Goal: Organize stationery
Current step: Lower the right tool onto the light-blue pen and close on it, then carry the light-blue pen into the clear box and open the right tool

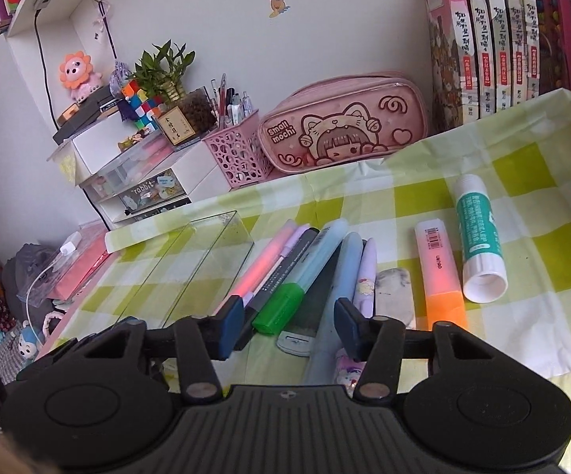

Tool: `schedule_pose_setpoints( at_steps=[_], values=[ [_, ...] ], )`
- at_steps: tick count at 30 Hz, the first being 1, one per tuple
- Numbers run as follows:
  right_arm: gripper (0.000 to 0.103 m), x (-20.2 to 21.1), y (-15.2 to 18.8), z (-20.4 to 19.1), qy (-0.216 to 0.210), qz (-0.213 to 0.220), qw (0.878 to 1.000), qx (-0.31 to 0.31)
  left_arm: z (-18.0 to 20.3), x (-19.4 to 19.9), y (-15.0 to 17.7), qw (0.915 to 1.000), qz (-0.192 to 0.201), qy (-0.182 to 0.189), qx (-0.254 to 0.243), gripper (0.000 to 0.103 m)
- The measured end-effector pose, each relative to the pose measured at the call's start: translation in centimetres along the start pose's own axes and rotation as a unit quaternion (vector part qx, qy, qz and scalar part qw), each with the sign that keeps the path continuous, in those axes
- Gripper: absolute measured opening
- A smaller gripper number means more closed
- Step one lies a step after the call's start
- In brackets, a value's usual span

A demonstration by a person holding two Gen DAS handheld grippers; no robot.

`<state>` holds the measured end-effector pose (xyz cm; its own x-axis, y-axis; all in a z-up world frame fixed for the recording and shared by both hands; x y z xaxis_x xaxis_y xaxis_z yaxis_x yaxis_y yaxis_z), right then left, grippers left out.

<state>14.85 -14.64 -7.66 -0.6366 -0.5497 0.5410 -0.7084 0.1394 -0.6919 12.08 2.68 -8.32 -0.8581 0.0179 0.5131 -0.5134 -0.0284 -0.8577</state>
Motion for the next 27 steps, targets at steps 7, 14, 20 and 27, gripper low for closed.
schedule_pose_setpoints(
  at_steps=[7,14,20,27],
  values=[
    [0.026,-1.3,-0.8,1.4,0.065,-0.012,0.998,-0.001,-0.1,0.1,0.1,0.9998,0.017,0.008,0.004,0.074],
    [0.021,-2.9,-0.9,1.8,0.077,-0.032,0.997,-0.001,-0.4,0.1,0.1,0.9994,0.028,0.020,0.011,0.074],
    [0.018,-3.4,-0.5,2.2,0.090,-0.044,0.995,-0.002,-0.7,0.1,0.1,0.9991,0.026,0.028,0.021,0.074],
    [0.018,-2.2,-0.9,2.0,0.072,-0.037,0.996,-0.040,-0.5,0.2,0.5,0.9993,0.030,0.022,-0.001,0.074]
  ],
)
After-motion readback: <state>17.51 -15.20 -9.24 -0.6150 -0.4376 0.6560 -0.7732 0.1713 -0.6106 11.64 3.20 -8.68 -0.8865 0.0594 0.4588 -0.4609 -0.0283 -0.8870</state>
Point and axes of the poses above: each gripper's, at about its wrist camera, not at the fingertips, and x roughly against the way its jaws point, z to its right, y to its underside, the point moved 10 cm from there along -x, roughly the way its jaws point, and after that the axes turned 3 degrees about -z, right-handed, at the moved point
